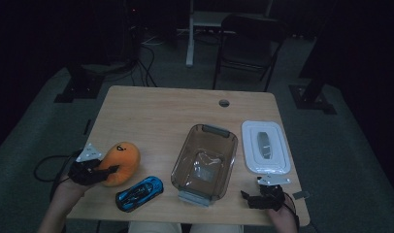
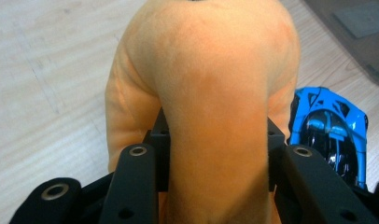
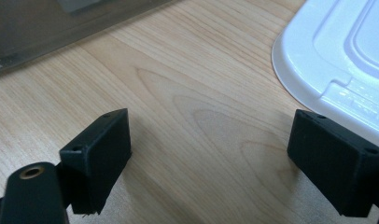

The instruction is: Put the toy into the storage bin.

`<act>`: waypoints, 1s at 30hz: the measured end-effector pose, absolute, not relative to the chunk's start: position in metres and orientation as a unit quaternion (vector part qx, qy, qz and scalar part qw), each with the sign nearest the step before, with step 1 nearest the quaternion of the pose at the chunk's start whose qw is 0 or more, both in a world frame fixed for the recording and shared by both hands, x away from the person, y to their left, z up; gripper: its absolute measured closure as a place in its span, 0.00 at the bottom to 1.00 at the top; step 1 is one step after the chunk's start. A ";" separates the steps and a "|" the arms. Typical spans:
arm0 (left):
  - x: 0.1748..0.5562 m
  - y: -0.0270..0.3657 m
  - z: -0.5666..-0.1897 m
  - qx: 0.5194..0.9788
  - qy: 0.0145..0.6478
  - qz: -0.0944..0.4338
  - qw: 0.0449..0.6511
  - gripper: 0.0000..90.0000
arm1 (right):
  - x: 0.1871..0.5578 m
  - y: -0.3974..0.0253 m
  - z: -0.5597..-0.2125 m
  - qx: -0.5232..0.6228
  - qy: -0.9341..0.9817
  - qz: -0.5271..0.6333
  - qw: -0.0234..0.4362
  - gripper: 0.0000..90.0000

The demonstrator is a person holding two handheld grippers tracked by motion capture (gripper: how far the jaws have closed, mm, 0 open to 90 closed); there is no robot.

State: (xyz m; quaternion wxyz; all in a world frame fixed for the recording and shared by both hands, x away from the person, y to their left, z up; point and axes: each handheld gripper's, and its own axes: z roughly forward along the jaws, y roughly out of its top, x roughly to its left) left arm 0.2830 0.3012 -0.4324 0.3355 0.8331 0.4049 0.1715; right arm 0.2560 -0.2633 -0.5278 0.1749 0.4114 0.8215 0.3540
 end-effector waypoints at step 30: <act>0.298 0.251 -0.371 0.872 0.250 0.164 0.389 0.70 | 0.256 -0.263 -0.528 0.412 0.822 0.353 0.175 0.14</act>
